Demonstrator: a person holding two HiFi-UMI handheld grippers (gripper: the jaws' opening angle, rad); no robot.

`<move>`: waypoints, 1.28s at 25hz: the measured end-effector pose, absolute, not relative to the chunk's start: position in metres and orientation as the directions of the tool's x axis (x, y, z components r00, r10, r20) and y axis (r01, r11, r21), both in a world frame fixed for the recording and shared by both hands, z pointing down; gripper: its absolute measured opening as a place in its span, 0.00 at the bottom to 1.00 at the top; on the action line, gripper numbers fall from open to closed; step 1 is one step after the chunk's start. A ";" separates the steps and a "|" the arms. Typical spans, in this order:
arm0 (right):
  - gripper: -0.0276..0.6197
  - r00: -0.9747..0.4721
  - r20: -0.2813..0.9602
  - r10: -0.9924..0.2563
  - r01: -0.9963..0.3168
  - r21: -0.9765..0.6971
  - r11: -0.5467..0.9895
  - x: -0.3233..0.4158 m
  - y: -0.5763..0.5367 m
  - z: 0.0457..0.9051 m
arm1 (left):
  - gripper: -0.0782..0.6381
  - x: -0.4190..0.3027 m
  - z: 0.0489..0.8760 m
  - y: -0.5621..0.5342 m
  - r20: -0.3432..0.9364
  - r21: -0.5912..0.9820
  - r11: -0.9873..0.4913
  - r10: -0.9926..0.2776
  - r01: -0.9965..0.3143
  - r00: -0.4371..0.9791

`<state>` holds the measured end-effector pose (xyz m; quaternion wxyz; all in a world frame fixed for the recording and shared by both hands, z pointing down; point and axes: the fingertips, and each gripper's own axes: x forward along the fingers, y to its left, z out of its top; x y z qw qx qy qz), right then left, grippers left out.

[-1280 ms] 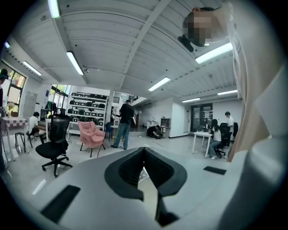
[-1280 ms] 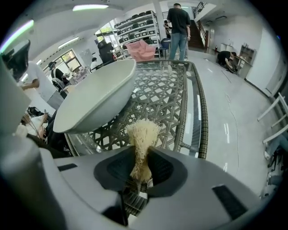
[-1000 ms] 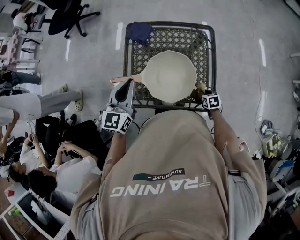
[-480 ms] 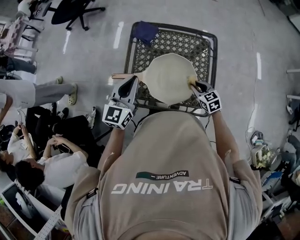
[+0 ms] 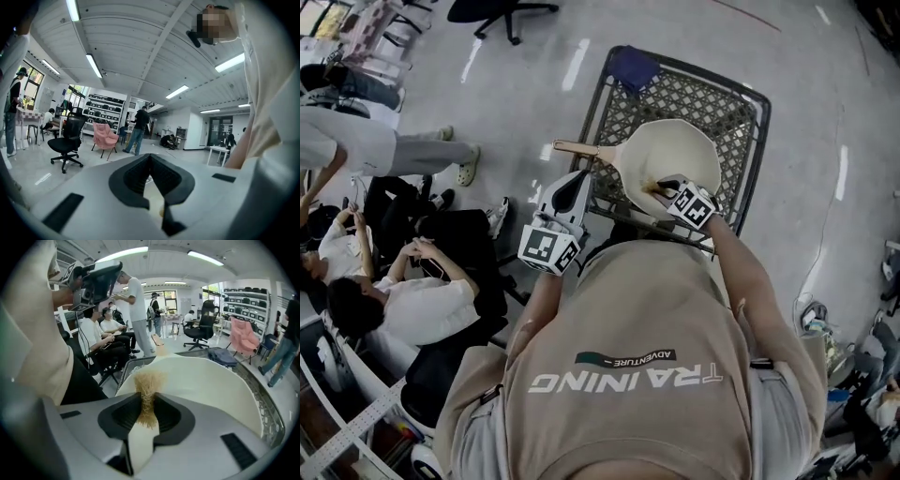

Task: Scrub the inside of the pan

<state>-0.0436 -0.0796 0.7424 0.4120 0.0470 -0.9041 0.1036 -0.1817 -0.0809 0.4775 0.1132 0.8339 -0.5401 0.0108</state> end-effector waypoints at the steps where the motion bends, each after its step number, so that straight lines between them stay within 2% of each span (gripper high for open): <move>1: 0.19 -0.656 0.754 0.030 -0.141 -0.161 0.977 -0.051 -0.076 0.746 | 0.13 -0.183 0.477 -0.078 0.149 0.175 -0.381 -0.901 -0.908 0.407; 7: 0.19 -0.618 0.771 0.151 0.015 -0.181 0.983 -0.077 -0.065 0.768 | 0.13 -0.198 0.474 -0.063 0.209 0.169 -0.310 -0.916 -0.936 0.342; 13: 0.19 -0.628 0.762 0.159 -0.001 -0.205 0.979 -0.096 -0.072 0.789 | 0.13 -0.216 0.459 -0.059 0.226 0.157 -0.243 -0.935 -0.957 0.274; 17: 0.19 -0.662 0.743 0.102 -0.078 -0.203 0.976 -0.103 -0.095 0.795 | 0.13 -0.212 0.456 -0.063 0.216 0.168 -0.219 -0.943 -0.961 0.253; 22: 0.19 -0.648 0.761 0.024 -0.134 -0.146 0.980 -0.118 -0.130 0.797 | 0.13 -0.198 0.460 -0.071 0.225 0.171 -0.259 -0.929 -0.950 0.294; 28: 0.19 -0.567 0.816 -0.114 -0.139 0.042 0.989 -0.115 -0.183 0.807 | 0.13 -0.180 0.459 -0.078 0.233 0.169 -0.307 -0.911 -0.937 0.341; 32: 0.19 -0.482 0.832 -0.275 -0.172 0.218 0.961 -0.097 -0.221 0.812 | 0.13 -0.179 0.467 -0.077 0.251 0.172 -0.321 -0.900 -0.931 0.357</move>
